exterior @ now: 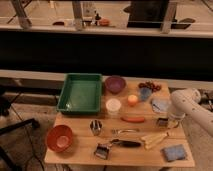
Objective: Wipe table surface with eraser
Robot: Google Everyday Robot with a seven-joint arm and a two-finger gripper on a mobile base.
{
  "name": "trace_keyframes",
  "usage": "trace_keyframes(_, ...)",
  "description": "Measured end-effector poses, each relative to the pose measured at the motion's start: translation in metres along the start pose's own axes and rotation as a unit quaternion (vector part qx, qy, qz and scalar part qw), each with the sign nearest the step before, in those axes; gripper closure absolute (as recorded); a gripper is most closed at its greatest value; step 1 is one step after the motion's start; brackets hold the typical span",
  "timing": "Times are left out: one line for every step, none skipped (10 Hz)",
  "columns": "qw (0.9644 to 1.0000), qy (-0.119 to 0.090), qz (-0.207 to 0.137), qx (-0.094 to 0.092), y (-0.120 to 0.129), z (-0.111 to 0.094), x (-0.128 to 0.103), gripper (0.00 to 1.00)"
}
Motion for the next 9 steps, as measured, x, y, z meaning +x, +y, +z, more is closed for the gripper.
trace_keyframes(1.0000, 0.001, 0.000, 0.000, 0.000, 0.000, 0.001, 0.98)
trace_keyframes(1.0000, 0.002, 0.000, 0.000, -0.001, 0.000, 0.001, 0.98)
trace_keyframes(1.0000, 0.007, -0.002, 0.003, -0.009, 0.001, 0.001, 0.98)
trace_keyframes(0.9999, 0.010, -0.009, 0.008, -0.022, 0.000, -0.006, 0.98)
trace_keyframes(0.9998, 0.009, -0.016, 0.012, -0.034, 0.000, -0.018, 0.98)
trace_keyframes(0.9997, 0.008, -0.021, 0.014, -0.039, 0.000, -0.025, 0.98)
trace_keyframes(0.9996, 0.007, -0.023, 0.014, -0.040, 0.000, -0.027, 0.98)
trace_keyframes(0.9995, 0.009, -0.025, 0.016, -0.040, -0.001, -0.028, 0.98)
trace_keyframes(0.9995, 0.010, -0.026, 0.017, -0.040, -0.002, -0.028, 0.98)
